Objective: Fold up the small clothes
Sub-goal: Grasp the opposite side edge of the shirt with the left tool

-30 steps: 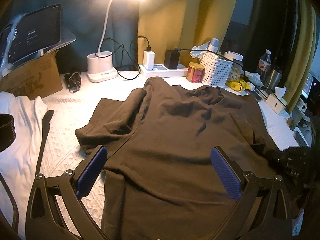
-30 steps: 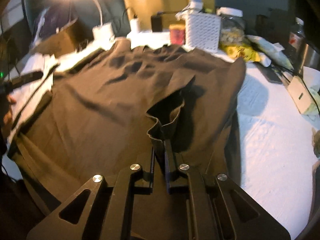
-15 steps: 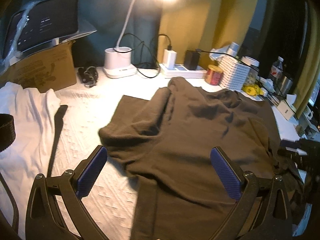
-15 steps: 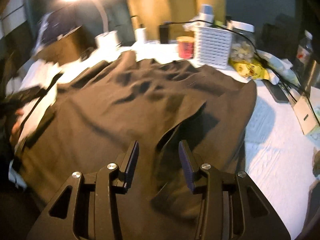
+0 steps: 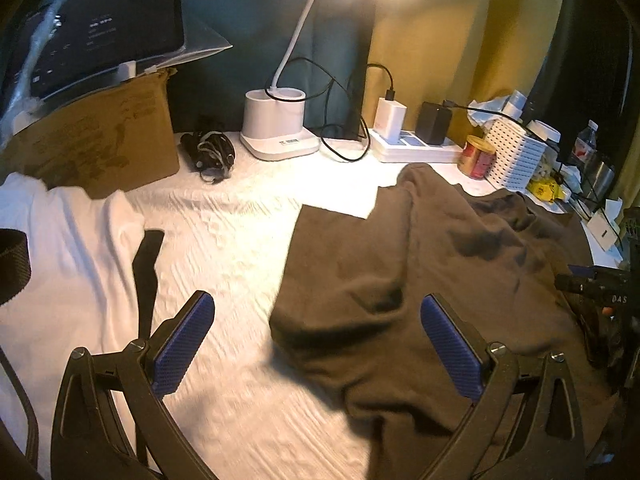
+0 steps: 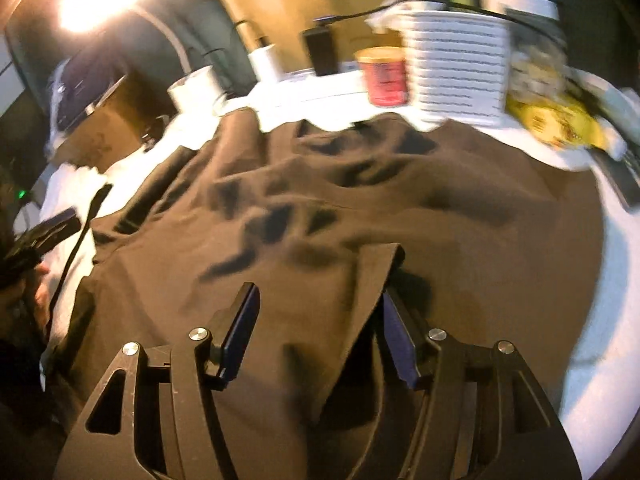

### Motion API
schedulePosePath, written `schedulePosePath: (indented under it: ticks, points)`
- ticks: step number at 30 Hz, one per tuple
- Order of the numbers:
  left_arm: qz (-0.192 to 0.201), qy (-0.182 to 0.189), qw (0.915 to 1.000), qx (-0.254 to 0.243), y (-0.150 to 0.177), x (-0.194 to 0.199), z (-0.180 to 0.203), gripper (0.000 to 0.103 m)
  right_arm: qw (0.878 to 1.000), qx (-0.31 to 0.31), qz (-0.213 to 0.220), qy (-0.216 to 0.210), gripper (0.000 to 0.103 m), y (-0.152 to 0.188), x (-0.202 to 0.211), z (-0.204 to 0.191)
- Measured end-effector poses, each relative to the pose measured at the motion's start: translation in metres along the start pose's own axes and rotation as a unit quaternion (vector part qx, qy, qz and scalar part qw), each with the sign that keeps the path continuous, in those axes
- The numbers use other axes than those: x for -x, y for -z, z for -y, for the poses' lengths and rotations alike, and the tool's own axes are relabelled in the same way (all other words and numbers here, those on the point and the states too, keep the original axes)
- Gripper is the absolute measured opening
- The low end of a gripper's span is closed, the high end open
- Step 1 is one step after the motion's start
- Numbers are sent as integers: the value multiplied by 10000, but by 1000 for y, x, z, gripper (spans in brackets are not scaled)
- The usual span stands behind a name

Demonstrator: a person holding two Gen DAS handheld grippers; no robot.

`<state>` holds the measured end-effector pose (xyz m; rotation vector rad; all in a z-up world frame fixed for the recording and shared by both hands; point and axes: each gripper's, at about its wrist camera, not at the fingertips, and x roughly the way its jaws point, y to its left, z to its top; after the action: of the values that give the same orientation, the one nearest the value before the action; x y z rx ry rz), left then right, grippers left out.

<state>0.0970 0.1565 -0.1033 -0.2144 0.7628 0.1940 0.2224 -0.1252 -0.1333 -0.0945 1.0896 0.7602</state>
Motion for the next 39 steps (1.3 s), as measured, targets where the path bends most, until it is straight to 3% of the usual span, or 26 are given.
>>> schedulePosePath:
  ticks: [4, 7, 17, 19, 22, 23, 24, 26, 27, 28, 31, 39]
  points:
    - [-80, 110, 9999, -8, -11, -17, -9, 100, 9997, 244, 57, -84, 63, -6, -2, -18]
    - [-225, 262, 9994, -41, -16, -31, -12, 87, 9993, 299, 220, 61, 63, -8, 7, -23]
    - [-729, 528, 9958, -188, -27, -70, -17, 87, 9933, 163, 694, 905, 63, 5, 55, -4]
    - [-691, 416, 9963, -306, -27, -73, -14, 76, 9922, 10, 737, 1006, 64, 10, 62, 5]
    - [-654, 208, 9961, -558, -27, -75, -7, 69, 9909, -159, 735, 1121, 63, 18, 67, 17]
    - [-639, 215, 9960, -591, -28, -75, -5, 61, 9903, -200, 727, 1166, 63, 20, 69, 20]
    - [-631, 187, 9958, -634, -28, -74, -4, 45, 9895, -242, 733, 1224, 63, 22, 70, 22]
    - [-620, 96, 9957, -680, -29, -74, -3, 38, 9887, -292, 733, 1274, 63, 25, 70, 25]
    - [-619, 126, 9956, -692, -29, -73, -3, 24, 9886, -328, 736, 1271, 63, 27, 71, 26]
    - [-644, 196, 9955, -671, -29, -73, -3, 17, 9886, -353, 744, 1264, 63, 28, 72, 27]
    - [-667, 266, 9951, -683, -28, -71, -1, 7, 9884, -381, 773, 1249, 63, 28, 73, 27]
    - [-423, 312, 9970, -574, -26, -54, 7, 4, 9889, -353, 807, 1197, 63, 30, 77, 26]
